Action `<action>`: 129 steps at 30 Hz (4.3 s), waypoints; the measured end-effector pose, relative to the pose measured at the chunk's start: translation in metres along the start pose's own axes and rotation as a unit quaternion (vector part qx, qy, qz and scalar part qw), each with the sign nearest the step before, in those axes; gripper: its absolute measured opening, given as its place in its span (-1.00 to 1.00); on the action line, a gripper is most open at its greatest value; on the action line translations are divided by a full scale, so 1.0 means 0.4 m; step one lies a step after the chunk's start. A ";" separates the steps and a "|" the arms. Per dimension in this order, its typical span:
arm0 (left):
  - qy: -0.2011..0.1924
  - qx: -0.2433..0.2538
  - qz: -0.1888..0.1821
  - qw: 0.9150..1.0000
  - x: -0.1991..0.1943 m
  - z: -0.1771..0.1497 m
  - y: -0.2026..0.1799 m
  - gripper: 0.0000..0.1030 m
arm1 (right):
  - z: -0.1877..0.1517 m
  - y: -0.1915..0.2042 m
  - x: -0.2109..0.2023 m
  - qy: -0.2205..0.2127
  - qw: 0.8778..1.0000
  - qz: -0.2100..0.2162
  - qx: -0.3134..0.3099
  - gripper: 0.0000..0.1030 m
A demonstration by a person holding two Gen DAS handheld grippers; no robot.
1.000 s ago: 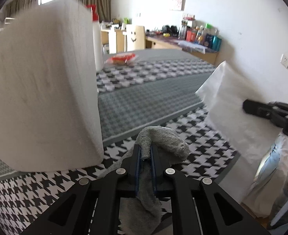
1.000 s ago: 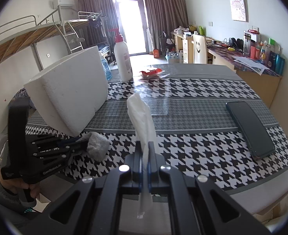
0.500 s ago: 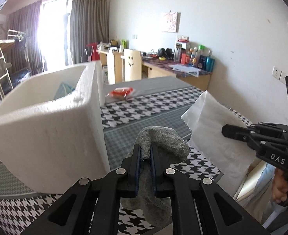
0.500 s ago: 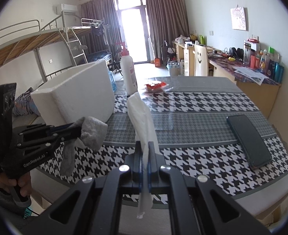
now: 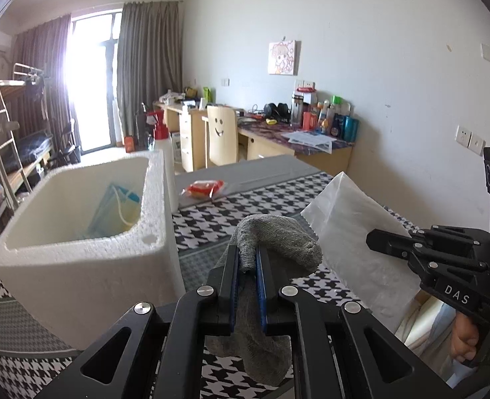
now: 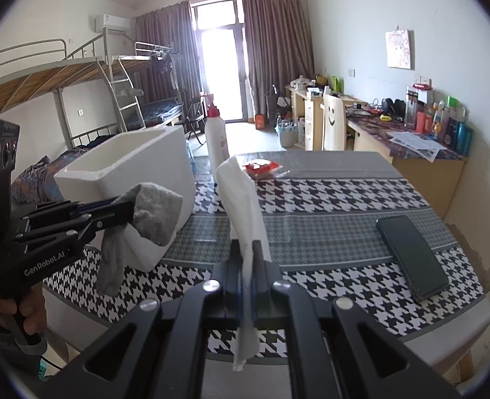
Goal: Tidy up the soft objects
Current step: 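Carry the grey cloth in the left gripper over the foam box while the right carries the tissue, then open the left gripper to drop the grey cloth into the box, then lower the tissue into the box and open the right gripper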
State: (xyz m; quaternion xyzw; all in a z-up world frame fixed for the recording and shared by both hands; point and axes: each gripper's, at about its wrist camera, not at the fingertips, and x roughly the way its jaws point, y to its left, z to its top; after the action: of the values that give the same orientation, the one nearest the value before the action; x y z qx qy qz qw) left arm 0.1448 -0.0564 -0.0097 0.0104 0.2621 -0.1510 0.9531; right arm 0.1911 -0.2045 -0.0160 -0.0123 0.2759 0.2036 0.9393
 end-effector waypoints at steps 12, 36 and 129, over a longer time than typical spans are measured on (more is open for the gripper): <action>-0.029 -0.006 -0.008 1.000 -0.019 0.068 0.003 -0.81 | 0.043 0.004 -0.017 -0.029 1.000 -0.008 0.000 -0.87; -0.088 -0.007 0.005 0.996 -0.057 0.174 0.034 -0.81 | 0.126 0.035 -0.026 -0.075 0.997 -0.011 -0.016 -0.87; -0.058 -0.085 0.251 0.962 -0.047 0.129 0.311 0.98 | 0.294 0.262 0.110 -0.077 0.987 0.106 -0.089 -0.87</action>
State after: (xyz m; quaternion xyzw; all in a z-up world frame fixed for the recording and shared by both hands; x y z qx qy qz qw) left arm 0.1915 0.0625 0.0371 -0.0143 0.2073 0.1160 0.9713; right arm 0.2444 -0.0761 0.0699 -0.0505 0.1833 0.3264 0.9259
